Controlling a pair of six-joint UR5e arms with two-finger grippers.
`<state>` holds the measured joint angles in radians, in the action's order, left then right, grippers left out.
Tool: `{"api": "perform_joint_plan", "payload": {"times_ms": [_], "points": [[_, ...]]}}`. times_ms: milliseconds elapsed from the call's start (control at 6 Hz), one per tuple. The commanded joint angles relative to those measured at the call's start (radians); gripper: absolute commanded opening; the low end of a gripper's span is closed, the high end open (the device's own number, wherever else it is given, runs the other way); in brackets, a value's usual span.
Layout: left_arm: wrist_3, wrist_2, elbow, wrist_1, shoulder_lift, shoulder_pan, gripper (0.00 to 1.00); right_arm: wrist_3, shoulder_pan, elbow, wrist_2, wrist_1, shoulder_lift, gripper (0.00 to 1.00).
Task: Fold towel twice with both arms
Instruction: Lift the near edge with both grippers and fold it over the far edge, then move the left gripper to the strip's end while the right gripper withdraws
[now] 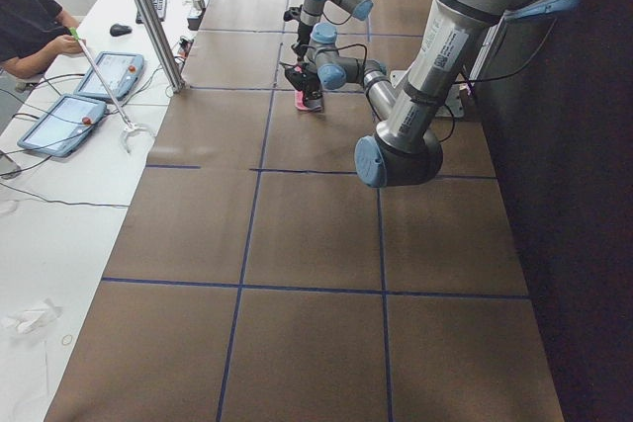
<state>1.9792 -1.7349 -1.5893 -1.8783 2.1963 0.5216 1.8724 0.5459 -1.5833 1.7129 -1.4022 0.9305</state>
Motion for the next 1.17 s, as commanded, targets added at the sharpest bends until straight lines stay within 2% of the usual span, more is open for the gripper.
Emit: {"api": "perform_joint_plan", "payload": {"times_ms": [0,167,333,500,833,1000], "points": [[-0.022,0.000,0.070,-0.077,0.010,0.035,0.33,-0.001,0.009,0.028,0.001,0.040,-0.009,0.16],[-0.063,-0.005,0.069,-0.081,0.010,0.058,0.80,-0.010,0.017,0.028,0.001,0.040,-0.006,0.74],[-0.062,-0.011,0.052,-0.093,0.010,0.061,0.85,-0.021,0.026,0.023,0.023,0.042,-0.007,1.00],[-0.051,-0.065,0.008,-0.087,-0.003,0.060,0.85,-0.033,0.051,0.014,0.080,0.045,-0.002,1.00],[0.150,-0.075,-0.030,-0.082,-0.035,0.029,0.85,-0.091,0.113,-0.030,0.196,0.046,0.028,1.00],[0.238,-0.072,-0.029,-0.079,-0.039,0.005,0.84,-0.151,0.144,-0.036,0.226,0.045,0.046,1.00]]}}
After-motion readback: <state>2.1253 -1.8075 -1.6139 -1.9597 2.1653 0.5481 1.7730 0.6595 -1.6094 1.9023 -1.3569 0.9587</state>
